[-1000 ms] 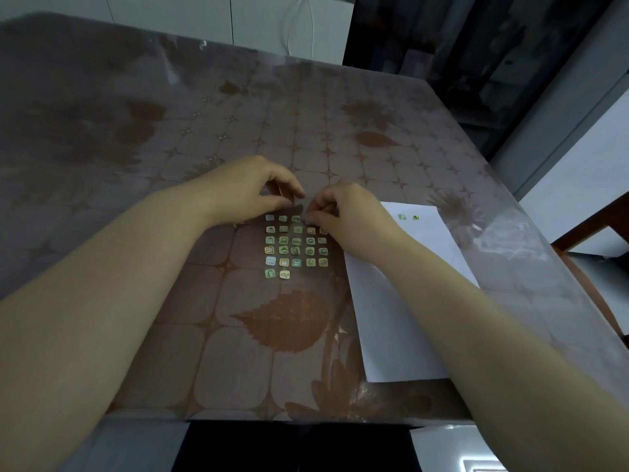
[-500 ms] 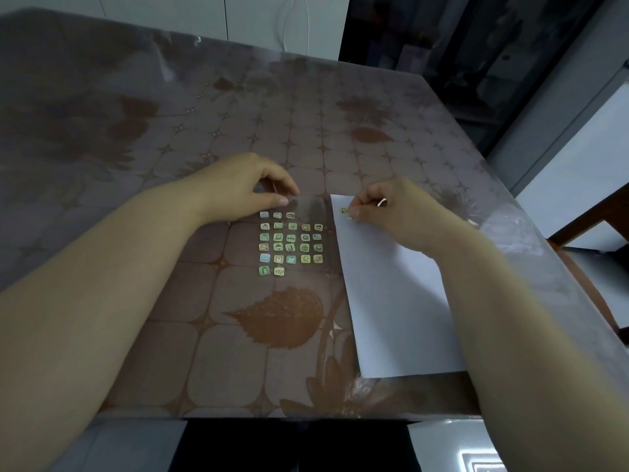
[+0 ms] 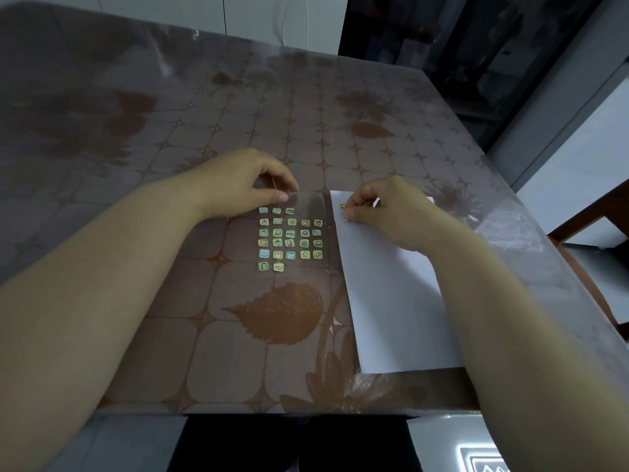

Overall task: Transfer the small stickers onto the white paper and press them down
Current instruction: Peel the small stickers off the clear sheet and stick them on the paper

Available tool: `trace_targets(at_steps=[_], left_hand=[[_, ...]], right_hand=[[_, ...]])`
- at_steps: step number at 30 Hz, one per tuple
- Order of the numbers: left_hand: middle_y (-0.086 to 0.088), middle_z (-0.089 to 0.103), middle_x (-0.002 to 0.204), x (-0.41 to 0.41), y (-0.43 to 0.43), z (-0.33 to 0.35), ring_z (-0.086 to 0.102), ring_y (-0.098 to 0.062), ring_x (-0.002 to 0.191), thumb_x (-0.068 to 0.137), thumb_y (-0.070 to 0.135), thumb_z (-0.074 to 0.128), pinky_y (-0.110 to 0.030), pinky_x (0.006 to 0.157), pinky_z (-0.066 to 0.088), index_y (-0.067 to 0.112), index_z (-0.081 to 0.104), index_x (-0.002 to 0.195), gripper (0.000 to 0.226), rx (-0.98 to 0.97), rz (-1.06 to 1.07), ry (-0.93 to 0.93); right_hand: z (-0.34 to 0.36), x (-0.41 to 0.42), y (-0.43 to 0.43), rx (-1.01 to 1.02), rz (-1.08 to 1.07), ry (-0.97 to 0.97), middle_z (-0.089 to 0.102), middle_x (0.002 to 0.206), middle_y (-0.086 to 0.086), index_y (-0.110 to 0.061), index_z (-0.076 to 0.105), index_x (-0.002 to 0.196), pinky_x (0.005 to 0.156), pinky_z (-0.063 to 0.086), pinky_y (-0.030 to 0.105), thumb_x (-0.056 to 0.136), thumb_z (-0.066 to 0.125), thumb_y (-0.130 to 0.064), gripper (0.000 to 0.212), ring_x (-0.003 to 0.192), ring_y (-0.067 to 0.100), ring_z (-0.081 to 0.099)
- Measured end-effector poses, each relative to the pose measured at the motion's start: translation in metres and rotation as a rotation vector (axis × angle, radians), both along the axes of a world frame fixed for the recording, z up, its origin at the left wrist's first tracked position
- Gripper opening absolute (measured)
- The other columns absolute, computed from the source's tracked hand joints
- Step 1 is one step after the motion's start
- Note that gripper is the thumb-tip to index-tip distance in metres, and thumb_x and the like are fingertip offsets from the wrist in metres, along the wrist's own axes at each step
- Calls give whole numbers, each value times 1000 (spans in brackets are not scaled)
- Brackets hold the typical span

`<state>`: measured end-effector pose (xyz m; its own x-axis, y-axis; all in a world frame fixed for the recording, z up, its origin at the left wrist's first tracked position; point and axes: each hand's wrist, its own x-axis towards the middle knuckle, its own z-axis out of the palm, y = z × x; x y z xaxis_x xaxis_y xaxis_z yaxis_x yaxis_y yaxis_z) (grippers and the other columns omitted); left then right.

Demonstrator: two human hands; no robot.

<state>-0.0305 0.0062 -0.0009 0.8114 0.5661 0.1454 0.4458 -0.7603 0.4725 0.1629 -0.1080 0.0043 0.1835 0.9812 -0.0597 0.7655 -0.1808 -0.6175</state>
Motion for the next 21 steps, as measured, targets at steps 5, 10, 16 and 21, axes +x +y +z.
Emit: trace_targets(at_steps=[5,10,16,21], left_hand=[[11,59,87,0,0,0,54,3,81,82,19,62,-10,75,38,21,67,101,19,13,1,-7],[11,59,88,0,-1,0,56,-4,83,82,19,62,-9,75,37,21,67,101,19,12,1,3],[12,59,88,-1,-1,1,55,-2,84,82,21,62,-10,75,37,22,67,101,19,10,7,12],[10,60,90,0,-3,2,57,-6,85,82,19,62,-9,76,37,20,67,102,20,4,13,9]], right_hand=[[0,0,1,-6,20,1,52,67,-6,-18,65,80,42,30,4,85,63,-19,6,54,5,42],[-1,-1,1,-3,10,0,55,72,-1,-14,68,83,44,31,5,84,65,-18,5,54,5,41],[-1,-1,4,-7,-88,69,59,72,-5,-7,73,89,57,38,19,80,69,-19,15,67,9,49],[0,-3,4,-24,-105,79,58,71,-4,-7,71,86,56,39,21,80,70,-18,13,74,14,53]])
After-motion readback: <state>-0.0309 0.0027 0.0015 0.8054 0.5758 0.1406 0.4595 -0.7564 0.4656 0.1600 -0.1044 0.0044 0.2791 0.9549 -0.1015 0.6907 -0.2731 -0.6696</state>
